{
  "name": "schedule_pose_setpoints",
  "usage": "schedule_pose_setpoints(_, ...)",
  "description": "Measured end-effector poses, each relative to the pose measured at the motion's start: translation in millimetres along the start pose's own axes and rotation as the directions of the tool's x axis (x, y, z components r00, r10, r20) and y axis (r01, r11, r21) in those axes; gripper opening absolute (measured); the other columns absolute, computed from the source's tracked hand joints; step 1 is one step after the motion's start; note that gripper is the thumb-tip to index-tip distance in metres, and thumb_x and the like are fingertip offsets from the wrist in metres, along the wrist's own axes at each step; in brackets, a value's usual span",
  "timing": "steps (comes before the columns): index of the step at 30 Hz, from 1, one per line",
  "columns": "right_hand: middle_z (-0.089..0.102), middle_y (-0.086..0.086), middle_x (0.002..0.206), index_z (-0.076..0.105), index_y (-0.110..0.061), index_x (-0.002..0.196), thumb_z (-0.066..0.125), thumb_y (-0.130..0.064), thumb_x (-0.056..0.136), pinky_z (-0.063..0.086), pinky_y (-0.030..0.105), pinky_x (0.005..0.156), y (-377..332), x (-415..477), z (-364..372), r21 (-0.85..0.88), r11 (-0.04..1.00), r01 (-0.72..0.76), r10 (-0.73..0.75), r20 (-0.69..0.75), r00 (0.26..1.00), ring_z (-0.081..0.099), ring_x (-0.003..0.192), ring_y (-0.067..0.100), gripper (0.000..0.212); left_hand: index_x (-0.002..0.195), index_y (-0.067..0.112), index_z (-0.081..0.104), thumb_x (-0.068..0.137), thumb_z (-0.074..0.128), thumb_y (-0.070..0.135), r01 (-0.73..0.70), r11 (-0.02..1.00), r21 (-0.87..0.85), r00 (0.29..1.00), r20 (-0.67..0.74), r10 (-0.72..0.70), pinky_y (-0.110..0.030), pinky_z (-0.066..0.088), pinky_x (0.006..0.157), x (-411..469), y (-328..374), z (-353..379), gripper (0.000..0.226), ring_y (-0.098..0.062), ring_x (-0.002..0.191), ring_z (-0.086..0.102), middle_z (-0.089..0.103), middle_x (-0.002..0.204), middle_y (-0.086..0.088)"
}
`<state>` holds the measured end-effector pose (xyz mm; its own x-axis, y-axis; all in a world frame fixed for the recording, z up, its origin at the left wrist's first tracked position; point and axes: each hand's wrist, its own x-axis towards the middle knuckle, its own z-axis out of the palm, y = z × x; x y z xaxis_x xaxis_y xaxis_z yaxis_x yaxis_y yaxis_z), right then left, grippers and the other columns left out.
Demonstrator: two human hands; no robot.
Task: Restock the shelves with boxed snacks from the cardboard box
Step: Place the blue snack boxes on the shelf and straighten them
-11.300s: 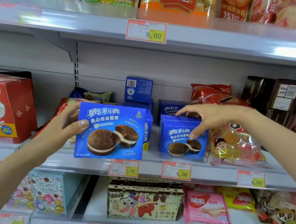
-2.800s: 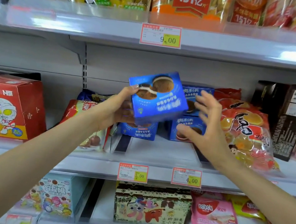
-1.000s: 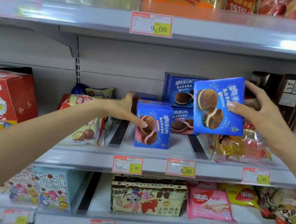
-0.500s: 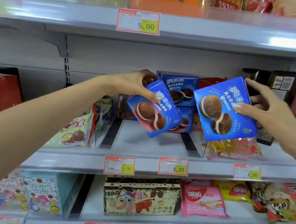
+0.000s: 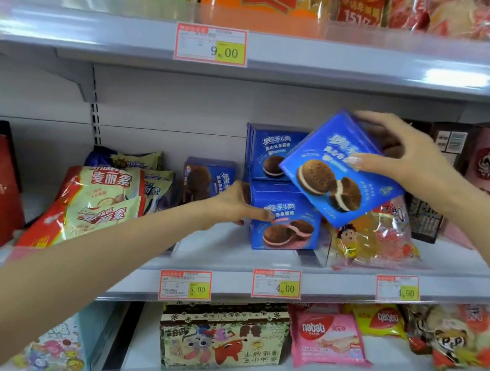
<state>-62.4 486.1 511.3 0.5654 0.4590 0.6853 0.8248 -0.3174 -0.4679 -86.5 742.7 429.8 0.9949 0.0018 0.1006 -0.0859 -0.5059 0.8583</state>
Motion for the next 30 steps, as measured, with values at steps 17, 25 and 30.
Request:
schedule_pose_setpoints(17, 0.052, -0.006, 0.131, 0.044, -0.032, 0.138, 0.076, -0.026, 0.074, 0.038, 0.026, 0.092, 7, 76, 54, -0.425, 0.867, 0.26, -0.067, 0.417, 0.906, 0.048, 0.115, 0.015, 0.071, 0.115, 0.016, 0.041, 0.071, 0.07, 0.057, -0.058, 0.883, 0.465, 0.925, -0.307, 0.223, -0.039, 0.057, 0.067, -14, -2, 1, 0.066, -0.014, 0.089, 0.063, 0.06, 0.115, 0.005)
schedule_pose_setpoints(25, 0.039, 0.009, 0.143, 0.029, -0.023, 0.145, 0.078, -0.038, 0.071, 0.035, 0.038, 0.106, 14, 38, 64, -0.431, 0.902, 0.03, -0.037, -0.009, 0.999, 0.038, 0.13, 0.026, 0.089, 0.108, 0.013, 0.04, 0.075, 0.065, 0.057, 0.0, 0.852, 0.524, 0.925, -0.324, 0.199, -0.043, 0.057, 0.069, -1, -7, 2, 0.06, -0.019, 0.085, 0.066, 0.063, 0.109, -0.003)
schedule_pose_setpoints(30, 0.042, 0.009, 0.141, 0.018, -0.023, 0.147, 0.08, -0.024, 0.071, 0.041, 0.037, 0.098, 26, -6, 77, -0.259, 0.95, -0.174, 0.142, -0.136, 0.98, 0.048, 0.123, 0.024, 0.098, 0.114, 0.013, 0.039, 0.075, 0.064, 0.059, 0.022, 0.868, 0.496, 0.922, -0.345, 0.174, -0.043, 0.058, 0.068, 2, -8, 5, 0.065, -0.018, 0.084, 0.067, 0.063, 0.11, -0.003)
